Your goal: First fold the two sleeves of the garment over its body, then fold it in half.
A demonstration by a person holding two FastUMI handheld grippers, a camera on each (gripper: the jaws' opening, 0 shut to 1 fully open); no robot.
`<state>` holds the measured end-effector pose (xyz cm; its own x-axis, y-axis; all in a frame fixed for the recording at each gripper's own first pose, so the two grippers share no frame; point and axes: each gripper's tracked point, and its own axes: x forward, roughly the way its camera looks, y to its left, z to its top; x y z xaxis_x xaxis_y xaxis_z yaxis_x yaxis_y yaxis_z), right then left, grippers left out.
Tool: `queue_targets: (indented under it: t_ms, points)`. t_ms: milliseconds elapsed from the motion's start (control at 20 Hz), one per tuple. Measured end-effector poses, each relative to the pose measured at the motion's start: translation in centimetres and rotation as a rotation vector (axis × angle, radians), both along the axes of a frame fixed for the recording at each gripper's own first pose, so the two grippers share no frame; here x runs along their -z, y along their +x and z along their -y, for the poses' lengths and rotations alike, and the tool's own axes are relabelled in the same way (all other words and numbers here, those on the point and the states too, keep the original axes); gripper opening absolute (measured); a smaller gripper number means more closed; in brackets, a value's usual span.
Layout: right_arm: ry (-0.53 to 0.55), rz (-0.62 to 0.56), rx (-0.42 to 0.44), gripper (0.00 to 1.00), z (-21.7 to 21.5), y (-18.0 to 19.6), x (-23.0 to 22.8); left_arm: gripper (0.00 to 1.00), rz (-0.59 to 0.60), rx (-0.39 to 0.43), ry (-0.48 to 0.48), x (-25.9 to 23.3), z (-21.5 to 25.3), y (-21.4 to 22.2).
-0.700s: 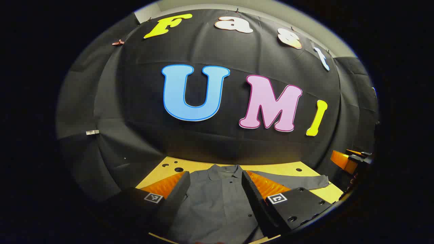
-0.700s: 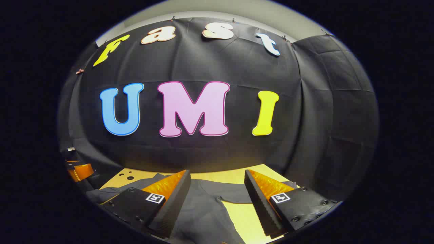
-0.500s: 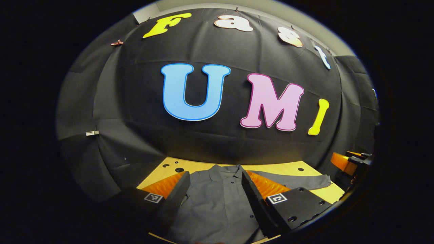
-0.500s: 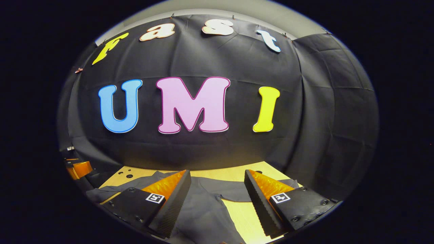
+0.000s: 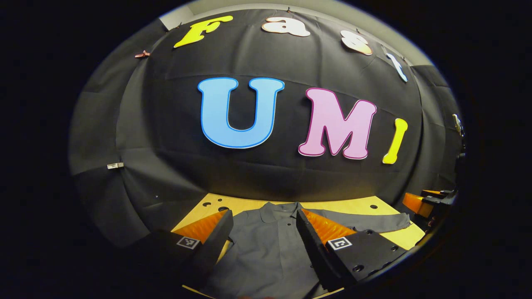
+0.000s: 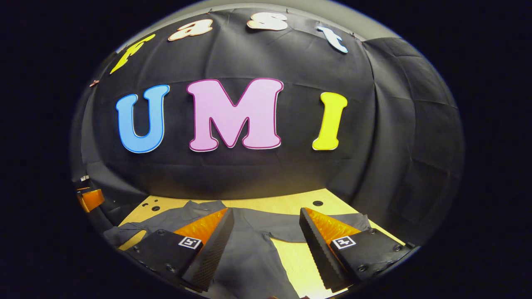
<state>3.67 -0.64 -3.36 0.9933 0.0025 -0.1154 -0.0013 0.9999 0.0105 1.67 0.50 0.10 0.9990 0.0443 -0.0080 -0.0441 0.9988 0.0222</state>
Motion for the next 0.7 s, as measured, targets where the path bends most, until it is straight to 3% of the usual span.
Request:
queue_targets:
  t_ms: [350,400,450,700]
  points:
    - [0.006,-0.038,0.027,0.98,2.6,2.4,1.0,0.96,-0.029,-0.048,-0.023,1.0,-0.7,0.1]
    - [0.007,-0.050,0.036,0.98,3.3,2.8,1.4,0.92,-0.035,-0.053,-0.033,1.2,-0.7,0.1]
    - [0.015,-0.064,0.047,0.98,4.1,3.4,1.7,0.96,-0.042,-0.058,-0.039,1.4,-0.7,0.0]
    - [0.057,-0.180,0.118,0.98,9.4,5.9,5.3,0.96,-0.077,-0.102,-0.056,2.6,-1.3,0.0]
